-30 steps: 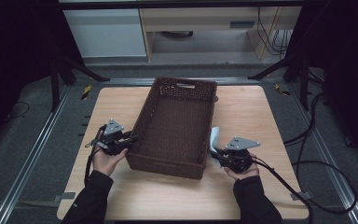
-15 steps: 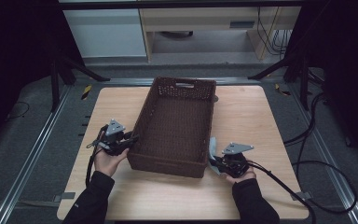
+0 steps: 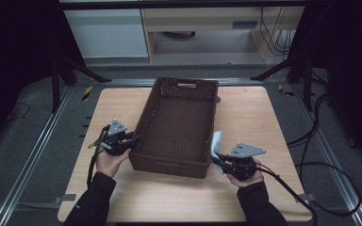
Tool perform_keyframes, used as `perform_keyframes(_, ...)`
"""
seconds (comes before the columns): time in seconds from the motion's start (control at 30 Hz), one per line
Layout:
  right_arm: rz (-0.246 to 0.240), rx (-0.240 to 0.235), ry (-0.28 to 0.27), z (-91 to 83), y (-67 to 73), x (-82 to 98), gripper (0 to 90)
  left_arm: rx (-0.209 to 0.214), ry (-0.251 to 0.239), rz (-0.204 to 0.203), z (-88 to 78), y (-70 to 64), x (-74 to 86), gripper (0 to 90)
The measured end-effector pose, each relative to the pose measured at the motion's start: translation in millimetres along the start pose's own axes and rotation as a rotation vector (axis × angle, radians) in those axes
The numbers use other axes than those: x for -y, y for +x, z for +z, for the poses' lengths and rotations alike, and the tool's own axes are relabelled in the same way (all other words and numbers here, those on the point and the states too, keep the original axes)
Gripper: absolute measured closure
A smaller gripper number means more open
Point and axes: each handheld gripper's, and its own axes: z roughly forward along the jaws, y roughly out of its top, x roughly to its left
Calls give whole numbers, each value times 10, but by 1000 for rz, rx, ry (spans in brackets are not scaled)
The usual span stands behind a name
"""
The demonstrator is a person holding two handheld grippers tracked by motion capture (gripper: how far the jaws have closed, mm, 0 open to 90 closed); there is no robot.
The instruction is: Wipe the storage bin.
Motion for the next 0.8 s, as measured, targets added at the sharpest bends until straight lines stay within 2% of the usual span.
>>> perform_keyframes(0.23,15,2,91,127,21,191,809,-2,-1,4,-2,-1,7,687)
perform_keyframes(0.33,37,-15,132,201,30,292,809,2,-8,-5,-5,7,24,685)
perform_keyframes(0.47,25,-29,173,291,68,344,809,-1,-7,-3,-7,4,21,691)
perform_keyframes(0.53,24,-29,166,280,64,328,808,-1,-8,-9,-6,2,18,694)
perform_keyframes(0.6,28,-26,133,222,54,293,808,-3,-5,-7,-7,1,13,694)
perform_keyframes(0.63,32,-26,106,178,46,266,808,-3,-5,-7,-6,0,11,695)
perform_keyframes(0.67,36,-21,45,71,46,197,808,-3,-4,-7,-6,1,8,694)
perform_keyframes(0.7,36,-21,45,71,46,197,808,-3,-3,-7,-5,1,6,694)
perform_keyframes(0.73,31,-21,-20,-47,71,125,808,-4,0,-5,-6,1,3,694)
perform_keyframes(0.77,31,-21,-20,-47,71,125,808,-4,0,-6,-4,1,2,694)
perform_keyframes(0.8,26,-22,-46,-100,87,92,808,-3,-1,-7,-3,2,3,694)
